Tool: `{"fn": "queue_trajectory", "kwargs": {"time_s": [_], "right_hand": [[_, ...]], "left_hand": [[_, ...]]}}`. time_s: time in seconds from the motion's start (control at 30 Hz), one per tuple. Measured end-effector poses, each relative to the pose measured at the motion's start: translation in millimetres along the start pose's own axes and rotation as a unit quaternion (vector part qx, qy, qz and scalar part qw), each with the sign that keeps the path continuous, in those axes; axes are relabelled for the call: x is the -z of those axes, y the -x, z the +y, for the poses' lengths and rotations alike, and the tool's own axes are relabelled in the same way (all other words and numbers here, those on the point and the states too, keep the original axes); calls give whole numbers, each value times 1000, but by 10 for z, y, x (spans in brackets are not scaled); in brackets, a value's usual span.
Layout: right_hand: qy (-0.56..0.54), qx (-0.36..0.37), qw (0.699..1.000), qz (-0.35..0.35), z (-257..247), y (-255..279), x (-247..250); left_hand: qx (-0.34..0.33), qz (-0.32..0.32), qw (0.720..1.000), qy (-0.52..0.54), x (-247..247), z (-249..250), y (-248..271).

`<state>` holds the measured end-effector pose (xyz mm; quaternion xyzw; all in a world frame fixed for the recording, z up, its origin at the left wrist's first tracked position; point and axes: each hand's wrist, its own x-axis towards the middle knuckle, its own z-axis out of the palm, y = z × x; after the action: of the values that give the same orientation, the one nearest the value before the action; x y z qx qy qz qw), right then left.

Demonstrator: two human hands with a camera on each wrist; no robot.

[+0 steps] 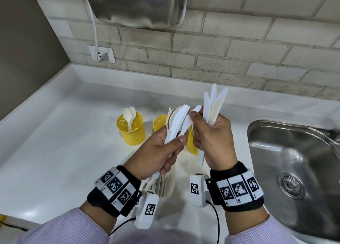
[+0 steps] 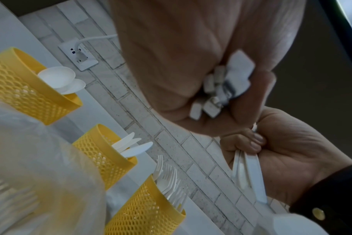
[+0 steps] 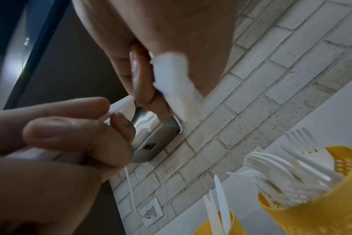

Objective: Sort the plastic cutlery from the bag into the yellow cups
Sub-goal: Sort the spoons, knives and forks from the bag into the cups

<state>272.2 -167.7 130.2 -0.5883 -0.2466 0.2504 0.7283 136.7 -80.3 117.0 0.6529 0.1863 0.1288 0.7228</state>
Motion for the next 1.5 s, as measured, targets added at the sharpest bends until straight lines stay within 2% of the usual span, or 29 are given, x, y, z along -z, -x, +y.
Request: {"fn": "queue_trajectory", "kwargs": {"time_s": [0.1,0.33,0.53,0.67,0.93,1.03,1.23,1.4,1.5], "right_hand": [[15,4,1000,11,-11,3,-18],[-96,-8,988,118,-9,-67,8],[-136,-11,978,160,-11,-89,67],[-213,-19,962,170,-40,-109,107],[-150,35,965,212,-17,-199,89],[-79,46,980,179,24,-225,42],[20,36,999,30,105,-139,-88],[119,101,988,18,114,-92,-153],[129,109,985,25,124,-92,-178]], "left_hand": [[3,2,1000,-3,-6,-1,-8],[15,19,1000,-2,5,-22,-21],[11,32,999,-9,9,-38,-40],[14,42,999,-7,24,-46,-57],[14,44,999,-9,81,-61,-92],[18,41,999,-14,101,-74,-104],[21,30,999,-16,128,-96,-110],[15,37,999,-11,140,-98,-110],[10,40,999,-15,146,-118,-112]]}}
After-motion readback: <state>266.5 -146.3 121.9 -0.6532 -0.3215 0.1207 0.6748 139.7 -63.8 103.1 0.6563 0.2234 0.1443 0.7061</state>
